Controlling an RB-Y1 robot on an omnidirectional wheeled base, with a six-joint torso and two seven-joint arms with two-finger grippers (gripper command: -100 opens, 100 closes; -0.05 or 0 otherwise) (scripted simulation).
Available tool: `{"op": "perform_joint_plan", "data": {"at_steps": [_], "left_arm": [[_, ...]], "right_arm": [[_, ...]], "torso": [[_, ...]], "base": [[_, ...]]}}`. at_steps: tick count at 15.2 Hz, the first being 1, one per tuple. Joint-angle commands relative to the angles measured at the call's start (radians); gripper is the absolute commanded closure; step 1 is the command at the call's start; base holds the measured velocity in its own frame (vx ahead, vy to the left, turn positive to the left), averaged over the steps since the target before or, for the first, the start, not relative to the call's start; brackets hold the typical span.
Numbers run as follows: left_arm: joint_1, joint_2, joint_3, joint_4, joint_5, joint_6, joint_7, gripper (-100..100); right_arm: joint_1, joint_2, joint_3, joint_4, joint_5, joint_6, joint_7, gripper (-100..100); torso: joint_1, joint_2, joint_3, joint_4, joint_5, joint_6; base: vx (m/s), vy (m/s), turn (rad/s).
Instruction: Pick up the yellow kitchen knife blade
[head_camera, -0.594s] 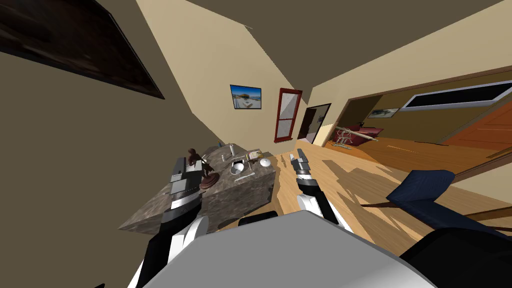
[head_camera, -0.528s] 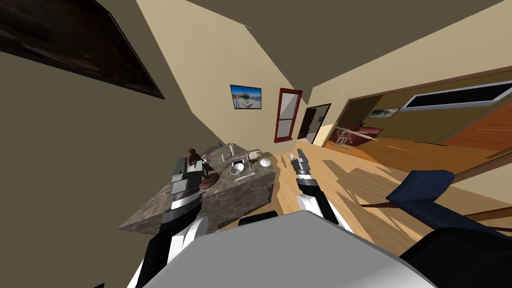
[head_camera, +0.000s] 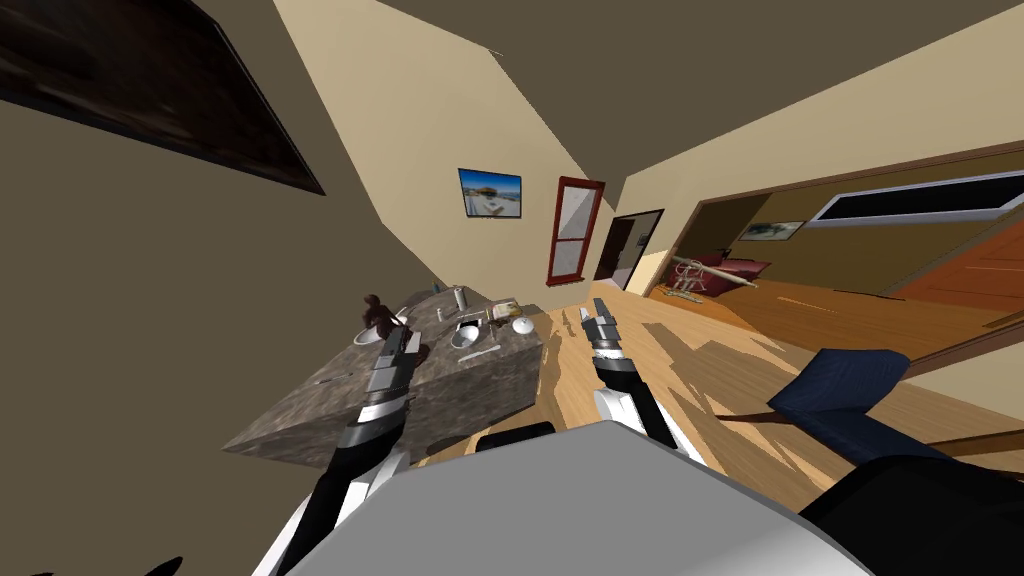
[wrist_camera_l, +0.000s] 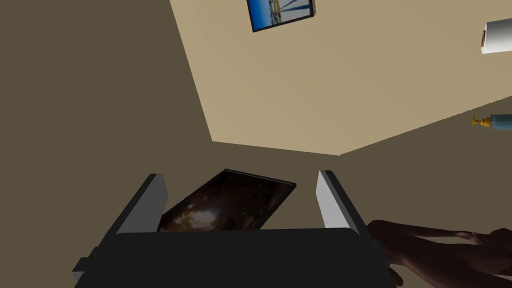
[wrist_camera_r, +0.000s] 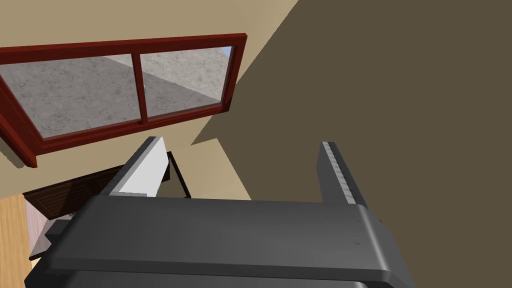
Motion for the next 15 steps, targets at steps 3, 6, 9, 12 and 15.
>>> {"op": "perform_joint_plan", "data": {"at_steps": [3,6,9,12,15], "left_arm": [[0.040,0.085,-0.022,0.086,-0.038,-0.035,0.024,-100],[0.056,0.128,-0.030,0.142,-0.056,-0.050,0.035,-100],[0.073,0.167,-0.038,0.191,-0.077,-0.066,0.048,-100],[0.091,0.208,-0.046,0.243,-0.099,-0.084,0.060,-100],[0.109,0.249,-0.054,0.298,-0.123,-0.102,0.074,-100]], "right_arm": [[0.000,0.000,0.000,0.000,0.000,0.000,0.000,0],[0.000,0.000,0.000,0.000,0.000,0.000,0.000,0],[0.000,0.000,0.000,0.000,0.000,0.000,0.000,0],[0.000,0.000,0.000,0.000,0.000,0.000,0.000,0],[0.000,0.000,0.000,0.000,0.000,0.000,0.000,0]], "torso": [[0.000,-0.002,-0.001,0.000,0.000,0.000],[0.001,-0.003,-0.001,-0.001,0.000,0.000],[0.005,-0.003,-0.002,-0.001,0.001,0.000],[0.000,-0.003,-0.002,-0.001,0.000,0.000],[0.006,-0.003,-0.002,-0.001,0.001,0.000]], "base": [[0.008,-0.189,0.024],[0.014,-0.178,0.019],[0.011,-0.121,0.010],[0.012,-0.180,0.015],[0.008,-0.107,-0.003]]}}
